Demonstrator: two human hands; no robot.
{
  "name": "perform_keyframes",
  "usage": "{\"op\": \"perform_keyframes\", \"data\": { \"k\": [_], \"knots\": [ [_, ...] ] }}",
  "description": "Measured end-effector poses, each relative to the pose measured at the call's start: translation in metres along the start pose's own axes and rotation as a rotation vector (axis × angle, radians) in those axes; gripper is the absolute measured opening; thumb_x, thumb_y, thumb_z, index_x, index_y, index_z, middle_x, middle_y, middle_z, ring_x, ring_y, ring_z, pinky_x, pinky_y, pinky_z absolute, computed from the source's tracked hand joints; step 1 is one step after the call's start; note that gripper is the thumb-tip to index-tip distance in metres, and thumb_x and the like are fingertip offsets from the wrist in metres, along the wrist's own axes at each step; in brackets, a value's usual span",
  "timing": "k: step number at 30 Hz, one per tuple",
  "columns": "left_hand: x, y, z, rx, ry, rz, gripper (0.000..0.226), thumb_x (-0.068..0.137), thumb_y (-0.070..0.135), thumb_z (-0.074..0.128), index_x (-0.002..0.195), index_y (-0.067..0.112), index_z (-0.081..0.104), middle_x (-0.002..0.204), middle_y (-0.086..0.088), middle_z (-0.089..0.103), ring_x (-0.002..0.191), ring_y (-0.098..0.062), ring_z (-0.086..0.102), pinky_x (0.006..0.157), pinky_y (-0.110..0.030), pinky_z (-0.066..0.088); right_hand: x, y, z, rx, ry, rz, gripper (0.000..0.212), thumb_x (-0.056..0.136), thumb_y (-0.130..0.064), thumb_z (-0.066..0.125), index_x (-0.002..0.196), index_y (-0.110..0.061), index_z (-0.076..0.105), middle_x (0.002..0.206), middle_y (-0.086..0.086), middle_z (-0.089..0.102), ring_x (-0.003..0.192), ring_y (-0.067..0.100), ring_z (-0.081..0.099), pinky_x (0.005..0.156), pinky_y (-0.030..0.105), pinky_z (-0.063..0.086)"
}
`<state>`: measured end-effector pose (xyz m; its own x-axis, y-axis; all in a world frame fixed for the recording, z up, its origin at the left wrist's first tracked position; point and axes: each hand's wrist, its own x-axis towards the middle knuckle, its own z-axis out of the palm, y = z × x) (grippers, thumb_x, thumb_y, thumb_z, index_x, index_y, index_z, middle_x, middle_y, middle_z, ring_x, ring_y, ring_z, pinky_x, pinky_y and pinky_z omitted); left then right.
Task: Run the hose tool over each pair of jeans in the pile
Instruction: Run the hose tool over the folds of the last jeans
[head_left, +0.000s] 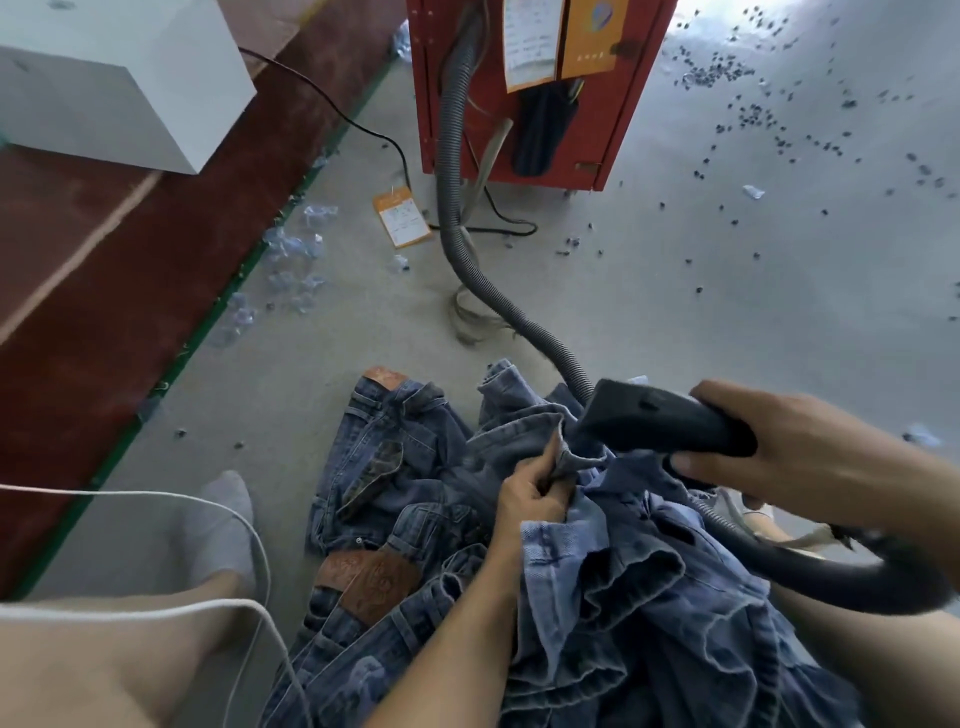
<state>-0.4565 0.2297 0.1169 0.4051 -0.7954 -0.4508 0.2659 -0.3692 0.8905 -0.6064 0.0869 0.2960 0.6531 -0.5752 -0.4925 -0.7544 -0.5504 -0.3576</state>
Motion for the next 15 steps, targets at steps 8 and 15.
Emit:
{"op": "perform_keyframes", "data": {
  "k": [8, 15],
  "knots": [
    [-0.009, -0.005, 0.004, -0.377, -0.011, -0.09, 0.02, 0.092, 0.012, 0.076, 0.102, 0.028, 0.083, 0.105, -0.005, 0.08, 0.099, -0.019, 0.075, 0.081, -0.025, 0.058, 0.036, -0.016, 0.024, -0.085, 0.069, 0.129, 0.026, 0.097, -0.052, 0.064, 0.096, -0.027, 0.057, 0.081, -0.003, 0.067, 0.068, 0.012, 0.064, 0.059, 0.029, 0.05],
    [-0.009, 0.0, 0.005, -0.401, 0.036, -0.124, 0.025, 0.092, 0.006, 0.074, 0.116, 0.013, 0.077, 0.108, -0.007, 0.079, 0.105, -0.021, 0.073, 0.09, -0.032, 0.059, 0.009, -0.015, 0.001, 0.149, -0.124, 0.094, 0.012, 0.093, -0.045, 0.07, 0.091, -0.041, 0.059, 0.061, -0.012, 0.067, 0.041, 0.007, 0.06, 0.039, 0.018, 0.044]
  ]
}}
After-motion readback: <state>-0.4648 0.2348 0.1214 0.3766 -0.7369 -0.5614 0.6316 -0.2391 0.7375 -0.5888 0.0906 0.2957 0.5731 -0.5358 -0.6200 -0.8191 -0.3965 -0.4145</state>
